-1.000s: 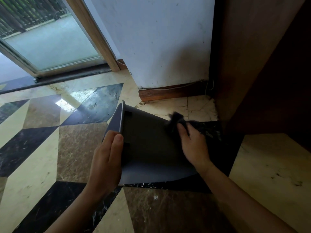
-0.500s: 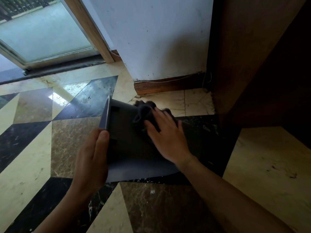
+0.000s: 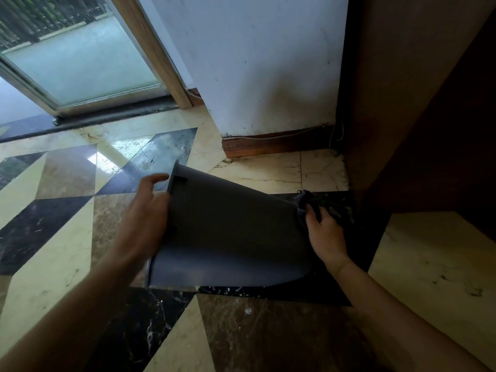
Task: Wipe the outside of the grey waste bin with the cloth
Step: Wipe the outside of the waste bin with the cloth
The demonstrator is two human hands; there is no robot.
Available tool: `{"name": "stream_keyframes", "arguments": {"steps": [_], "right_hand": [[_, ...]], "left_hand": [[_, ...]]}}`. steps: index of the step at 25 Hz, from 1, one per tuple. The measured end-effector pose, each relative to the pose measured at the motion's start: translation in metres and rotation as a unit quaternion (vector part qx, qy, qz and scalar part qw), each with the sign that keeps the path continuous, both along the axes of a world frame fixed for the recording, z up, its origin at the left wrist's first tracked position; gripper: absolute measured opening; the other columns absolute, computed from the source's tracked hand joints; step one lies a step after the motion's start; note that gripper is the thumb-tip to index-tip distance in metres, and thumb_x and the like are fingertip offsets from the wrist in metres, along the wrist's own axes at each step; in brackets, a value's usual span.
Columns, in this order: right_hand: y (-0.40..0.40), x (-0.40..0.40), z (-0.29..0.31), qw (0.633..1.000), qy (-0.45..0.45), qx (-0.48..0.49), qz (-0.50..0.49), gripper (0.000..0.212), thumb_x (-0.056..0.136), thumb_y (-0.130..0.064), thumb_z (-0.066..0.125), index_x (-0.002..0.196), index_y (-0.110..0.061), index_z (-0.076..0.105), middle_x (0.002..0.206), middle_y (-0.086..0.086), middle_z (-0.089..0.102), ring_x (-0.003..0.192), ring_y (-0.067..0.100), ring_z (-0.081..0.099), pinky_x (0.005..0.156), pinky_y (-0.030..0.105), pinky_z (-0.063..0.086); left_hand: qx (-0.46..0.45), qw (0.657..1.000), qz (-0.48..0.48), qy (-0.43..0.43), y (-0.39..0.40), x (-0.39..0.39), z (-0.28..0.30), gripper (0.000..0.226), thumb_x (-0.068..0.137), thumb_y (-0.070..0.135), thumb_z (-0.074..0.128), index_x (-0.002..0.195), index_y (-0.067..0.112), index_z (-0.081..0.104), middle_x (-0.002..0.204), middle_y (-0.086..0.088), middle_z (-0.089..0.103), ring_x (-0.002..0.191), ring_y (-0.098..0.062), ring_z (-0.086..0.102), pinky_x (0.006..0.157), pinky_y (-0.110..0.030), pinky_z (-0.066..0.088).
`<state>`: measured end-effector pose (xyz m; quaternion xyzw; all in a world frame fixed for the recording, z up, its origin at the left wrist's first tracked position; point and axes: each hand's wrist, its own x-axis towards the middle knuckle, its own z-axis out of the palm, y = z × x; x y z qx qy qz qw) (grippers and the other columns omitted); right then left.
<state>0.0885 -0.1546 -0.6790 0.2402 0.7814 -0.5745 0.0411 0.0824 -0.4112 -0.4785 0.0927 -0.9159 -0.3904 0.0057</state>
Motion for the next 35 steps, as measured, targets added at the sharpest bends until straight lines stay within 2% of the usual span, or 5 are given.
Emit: {"name": "stream_keyframes", "arguments": {"steps": [5,12,19,27,35], "right_hand": [[-0.001,0.004,-0.003,0.999,-0.002,0.012,-0.047,0.042,0.097,-0.053,0.038,0.107,-0.022,0.064,0.095,0.007,0.067,0.092,0.033,0.063,0.073,0.034,0.043],[-0.011,0.015,-0.008,0.991,-0.019,-0.088,-0.096,0.022,0.096,-0.053,0.043,0.097,-0.035,0.056,0.078,-0.02,0.05,0.071,0.006,0.048,0.073,0.03,0.036],[-0.011,0.018,-0.016,0.981,-0.044,-0.158,-0.107,0.047,0.094,-0.053,0.046,0.125,-0.021,0.061,0.102,0.001,0.059,0.092,0.024,0.054,0.086,0.036,0.042],[-0.016,0.033,-0.031,0.986,-0.08,-0.096,-0.108,0.05,0.096,-0.052,0.041,0.128,-0.018,0.059,0.125,0.014,0.061,0.114,0.036,0.056,0.092,0.04,0.041],[-0.021,0.045,-0.041,0.988,-0.114,-0.084,-0.052,0.051,0.097,-0.052,0.042,0.131,-0.018,0.058,0.131,0.013,0.059,0.119,0.035,0.054,0.095,0.038,0.039]], "left_hand": [[0.005,0.976,0.13,-0.175,0.015,-0.082,0.011,0.04,0.093,0.048,0.041,0.104,0.013,0.057,0.103,-0.012,0.061,0.084,-0.025,0.055,0.069,-0.035,0.039],[-0.272,0.956,0.091,-0.053,0.02,-0.1,-0.007,0.031,0.096,0.03,0.041,0.077,0.006,0.049,0.089,-0.013,0.055,0.082,-0.029,0.055,0.071,-0.038,0.039],[-0.203,0.964,-0.107,0.137,0.006,-0.025,-0.003,0.041,0.101,0.031,0.038,0.062,0.023,0.041,0.054,0.001,0.046,0.05,-0.016,0.046,0.049,-0.031,0.031],[-0.085,0.99,-0.083,0.072,0.0,0.008,-0.013,0.034,0.087,0.035,0.039,0.068,0.009,0.048,0.058,-0.006,0.045,0.059,-0.036,0.052,0.059,-0.06,0.051],[-0.098,0.995,-0.013,-0.009,0.004,-0.013,-0.023,0.033,0.1,0.042,0.035,0.094,0.017,0.056,0.084,0.002,0.058,0.075,-0.01,0.053,0.059,-0.029,0.034]]}}
